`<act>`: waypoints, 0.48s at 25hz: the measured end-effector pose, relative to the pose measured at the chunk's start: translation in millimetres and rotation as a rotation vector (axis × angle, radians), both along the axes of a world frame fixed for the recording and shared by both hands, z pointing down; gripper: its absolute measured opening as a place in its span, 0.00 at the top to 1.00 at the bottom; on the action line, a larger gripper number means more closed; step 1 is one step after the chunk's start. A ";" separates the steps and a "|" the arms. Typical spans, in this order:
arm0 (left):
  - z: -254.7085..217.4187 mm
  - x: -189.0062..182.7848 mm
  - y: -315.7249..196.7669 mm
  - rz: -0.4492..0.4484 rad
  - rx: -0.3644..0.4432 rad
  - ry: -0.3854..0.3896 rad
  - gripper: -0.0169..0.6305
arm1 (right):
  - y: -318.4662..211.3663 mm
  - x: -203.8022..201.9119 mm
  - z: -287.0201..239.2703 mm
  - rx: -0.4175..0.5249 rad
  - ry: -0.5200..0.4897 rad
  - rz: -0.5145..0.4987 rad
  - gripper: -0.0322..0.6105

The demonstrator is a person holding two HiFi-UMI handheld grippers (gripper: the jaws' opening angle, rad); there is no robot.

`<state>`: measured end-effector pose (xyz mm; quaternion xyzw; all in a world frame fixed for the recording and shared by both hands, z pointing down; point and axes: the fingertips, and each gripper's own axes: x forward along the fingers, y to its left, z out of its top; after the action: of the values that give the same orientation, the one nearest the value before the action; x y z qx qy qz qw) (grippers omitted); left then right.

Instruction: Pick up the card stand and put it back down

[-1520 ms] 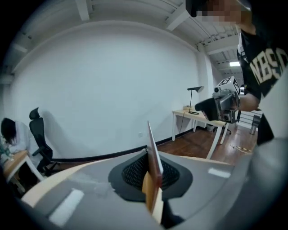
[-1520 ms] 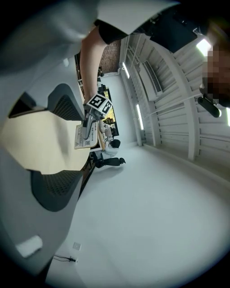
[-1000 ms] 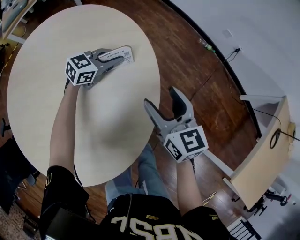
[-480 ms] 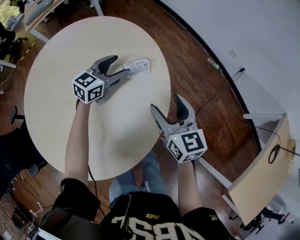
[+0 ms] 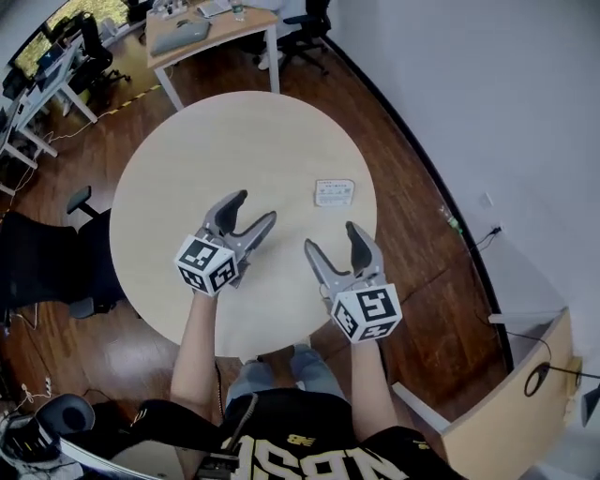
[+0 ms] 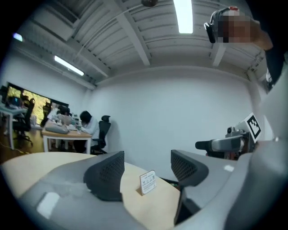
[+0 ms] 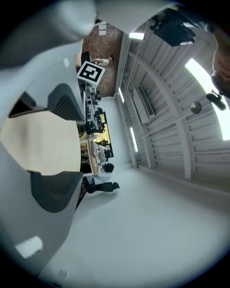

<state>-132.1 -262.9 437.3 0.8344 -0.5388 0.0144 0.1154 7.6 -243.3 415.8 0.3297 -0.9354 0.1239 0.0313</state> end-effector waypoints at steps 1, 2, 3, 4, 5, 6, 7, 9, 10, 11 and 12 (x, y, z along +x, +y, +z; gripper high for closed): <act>-11.8 -7.3 15.6 -0.051 0.015 -0.024 0.45 | 4.9 -8.0 -8.2 0.010 -0.008 -0.028 0.41; -24.1 -14.8 31.5 -0.104 0.033 -0.045 0.45 | 10.1 -16.9 -16.7 0.023 -0.015 -0.059 0.41; -36.1 -22.4 48.5 -0.157 0.051 -0.062 0.45 | 16.4 -26.4 -25.4 0.038 -0.021 -0.092 0.41; -47.3 -30.1 67.1 -0.210 0.069 -0.078 0.45 | 24.2 -36.3 -34.2 0.056 -0.027 -0.124 0.41; -57.8 -37.9 86.8 -0.265 0.088 -0.095 0.45 | 33.2 -46.3 -43.2 0.076 -0.032 -0.156 0.41; -67.6 -45.8 106.9 -0.321 0.107 -0.111 0.48 | 42.6 -56.1 -52.5 0.097 -0.036 -0.184 0.41; -76.8 -53.5 126.3 -0.376 0.126 -0.126 0.48 | 51.8 -65.4 -62.1 0.119 -0.041 -0.209 0.41; -91.8 -66.8 162.6 -0.471 0.159 -0.144 0.48 | 72.0 -81.3 -79.9 0.160 -0.051 -0.253 0.41; -96.1 -71.9 179.6 -0.510 0.171 -0.144 0.48 | 84.7 -87.2 -86.7 0.182 -0.051 -0.275 0.41; -98.6 -76.0 195.7 -0.540 0.177 -0.145 0.48 | 98.8 -92.0 -91.6 0.207 -0.043 -0.295 0.40; -100.2 -78.9 211.1 -0.562 0.180 -0.152 0.48 | 113.5 -95.9 -94.6 0.230 -0.029 -0.309 0.37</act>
<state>-210.9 -51.8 337.1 0.6562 -0.7546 -0.0036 0.0000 -88.4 -129.9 321.2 0.1815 -0.9833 0.0144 -0.0014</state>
